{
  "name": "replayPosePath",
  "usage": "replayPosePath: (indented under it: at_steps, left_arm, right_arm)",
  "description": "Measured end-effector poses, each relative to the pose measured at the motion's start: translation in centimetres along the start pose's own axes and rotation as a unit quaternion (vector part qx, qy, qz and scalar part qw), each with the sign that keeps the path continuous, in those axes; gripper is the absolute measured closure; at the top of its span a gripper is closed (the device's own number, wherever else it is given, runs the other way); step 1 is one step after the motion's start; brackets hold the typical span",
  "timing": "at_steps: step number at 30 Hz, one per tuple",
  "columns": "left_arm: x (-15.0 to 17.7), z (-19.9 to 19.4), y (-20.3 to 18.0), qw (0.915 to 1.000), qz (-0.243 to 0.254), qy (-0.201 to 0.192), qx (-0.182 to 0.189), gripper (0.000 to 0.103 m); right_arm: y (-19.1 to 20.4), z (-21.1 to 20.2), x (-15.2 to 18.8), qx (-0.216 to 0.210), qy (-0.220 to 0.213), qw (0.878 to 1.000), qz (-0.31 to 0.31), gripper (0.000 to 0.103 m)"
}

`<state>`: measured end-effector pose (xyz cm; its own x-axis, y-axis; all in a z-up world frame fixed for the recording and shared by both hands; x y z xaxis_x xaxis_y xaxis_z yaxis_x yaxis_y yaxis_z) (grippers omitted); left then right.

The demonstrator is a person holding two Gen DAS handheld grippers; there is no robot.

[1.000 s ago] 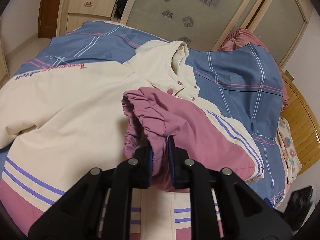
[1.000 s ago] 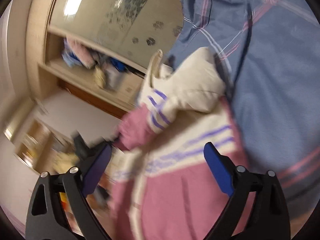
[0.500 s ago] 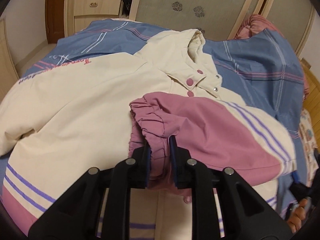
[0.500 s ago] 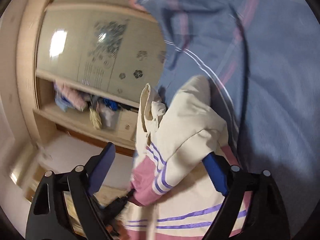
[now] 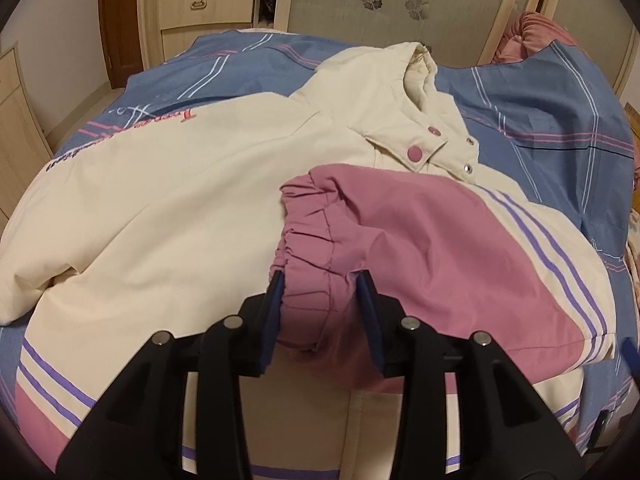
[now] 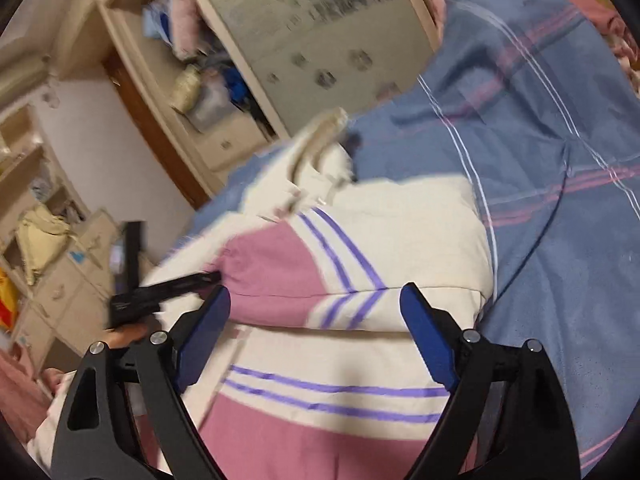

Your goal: Fold large clothes

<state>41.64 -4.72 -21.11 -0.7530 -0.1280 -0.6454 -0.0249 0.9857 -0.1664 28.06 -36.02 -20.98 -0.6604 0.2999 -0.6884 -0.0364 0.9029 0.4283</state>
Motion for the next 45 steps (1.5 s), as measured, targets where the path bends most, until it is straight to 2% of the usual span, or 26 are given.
replayPosePath:
  at_steps: [3,4,5,6,7,9,10,12,15,18,21,23,25,28,30,31,32,33,34,35,36,37,39,41,43,45]
  left_arm:
    - [0.3,-0.4,1.2,0.9991,-0.030,0.009,0.029,0.060]
    - [0.3,-1.5,2.0,0.9976,-0.048,0.005,0.050,0.057]
    - [0.4,-2.5,2.9,0.9961,-0.061,-0.004,0.063,0.042]
    - [0.5,-3.6,3.8,0.9942,-0.074,-0.016,0.076,0.033]
    - [0.7,-5.4,5.6,0.9895,-0.100,-0.036,0.098,0.020]
    - [1.1,-7.8,9.2,0.9777,-0.148,-0.063,0.135,0.018]
    - [1.6,-9.4,12.6,0.9658,-0.196,-0.081,0.149,0.016]
    - [2.6,-11.2,18.1,0.9426,-0.278,-0.105,0.151,0.012]
    - [5.4,-12.8,27.5,0.8956,-0.404,-0.114,0.146,0.012]
    - [7.9,-13.3,33.6,0.8633,-0.475,-0.121,0.122,0.012]
    - [9.8,-11.8,37.9,0.8350,-0.528,-0.101,0.117,0.012]
    - [10.5,-10.6,39.3,0.8201,-0.551,-0.090,0.124,0.012]
    - [10.8,-9.8,40.3,0.8111,-0.563,-0.094,0.127,0.012]
    - [10.6,-9.4,41.9,0.8045,-0.570,-0.111,0.123,0.012]
    - [10.6,-9.1,42.6,0.7955,-0.580,-0.123,0.123,0.013]
    - [10.6,-9.1,42.7,0.7928,-0.584,-0.128,0.120,0.025]
    - [10.5,-9.1,42.9,0.7947,-0.584,-0.129,0.106,0.061]
    - [10.3,-8.9,43.1,0.7983,-0.582,-0.123,0.095,0.080]
    - [10.2,-9.1,43.1,0.7955,-0.584,-0.130,0.097,0.092]
    - [10.1,-9.8,43.0,0.7884,-0.586,-0.152,0.109,0.093]
    - [9.4,-10.9,42.4,0.7886,-0.577,-0.180,0.113,0.094]
    - [8.8,-12.0,41.9,0.7975,-0.562,-0.195,0.103,0.094]
    - [6.0,-14.9,39.0,0.8324,-0.500,-0.229,0.070,0.094]
    - [3.2,-17.2,35.4,0.8625,-0.430,-0.258,0.065,0.094]
    - [-0.3,-19.4,29.2,0.9042,-0.320,-0.275,0.065,0.091]
    - [-2.4,-20.4,23.0,0.9336,-0.220,-0.274,0.068,0.084]
  right_arm:
    - [-2.4,5.7,1.5,0.048,0.091,0.994,0.031,0.016]
    - [-2.6,6.4,2.2,0.051,0.098,0.993,0.029,0.016]
    - [-2.0,5.8,2.5,0.057,0.080,0.995,0.007,0.016]
    - [-1.6,5.1,2.7,0.055,0.073,0.996,-0.005,0.016]
    - [-1.2,4.1,3.1,0.042,0.064,0.997,-0.011,0.015]
    - [-1.3,3.1,3.9,0.022,0.062,0.998,-0.002,0.012]
    - [-1.6,2.8,4.5,0.023,0.063,0.998,0.004,0.012]
    - [-1.9,1.9,5.3,0.023,0.060,0.998,0.007,0.012]
    - [-1.8,0.0,6.2,0.017,0.057,0.998,0.012,0.012]
    - [-1.5,-1.4,6.5,-0.003,0.056,0.997,0.042,0.012]
    - [-2.0,-3.0,7.0,-0.006,0.054,0.997,0.061,0.012]
    - [-2.1,-4.2,7.3,0.003,0.051,0.996,0.068,0.012]
    - [-2.4,-4.9,7.6,0.011,0.047,0.996,0.074,0.012]
    - [-3.2,-5.7,8.2,0.019,0.047,0.994,0.092,0.012]
    - [-3.5,-6.0,8.6,0.019,0.046,0.994,0.102,0.012]
    - [-3.6,-6.2,8.8,0.019,0.044,0.993,0.104,0.012]
    - [-3.6,-6.4,9.1,0.019,0.042,0.993,0.107,0.012]
    - [-3.6,-6.5,9.2,0.019,0.041,0.993,0.109,0.012]
    - [-3.5,-6.5,9.3,0.018,0.041,0.993,0.112,0.011]
    - [-3.6,-6.7,9.5,0.017,0.041,0.993,0.113,0.011]
    - [-3.5,-6.7,9.6,0.016,0.040,0.993,0.113,0.011]
    - [-3.4,-6.7,9.7,0.017,0.041,0.993,0.112,0.011]
    - [-3.2,-6.6,9.8,0.017,0.043,0.992,0.114,0.011]
    - [-3.0,-6.6,9.8,0.012,0.044,0.992,0.117,0.010]
    - [-2.6,-6.5,10.0,0.011,0.046,0.992,0.116,0.009]
    - [-2.4,-6.5,10.2,0.010,0.047,0.992,0.115,0.009]
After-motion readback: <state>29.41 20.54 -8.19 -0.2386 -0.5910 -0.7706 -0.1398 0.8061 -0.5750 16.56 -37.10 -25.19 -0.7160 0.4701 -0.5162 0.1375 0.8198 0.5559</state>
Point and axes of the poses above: each gripper's, at about its wrist camera, not at the fingertips, and z roughly the way its jaws point, y to its left, x to its underside, the point moved 2 cm from there along z, roughly the way its jaws point, and after that the axes turned 4 degrees about -y, right-handed, at the moved point
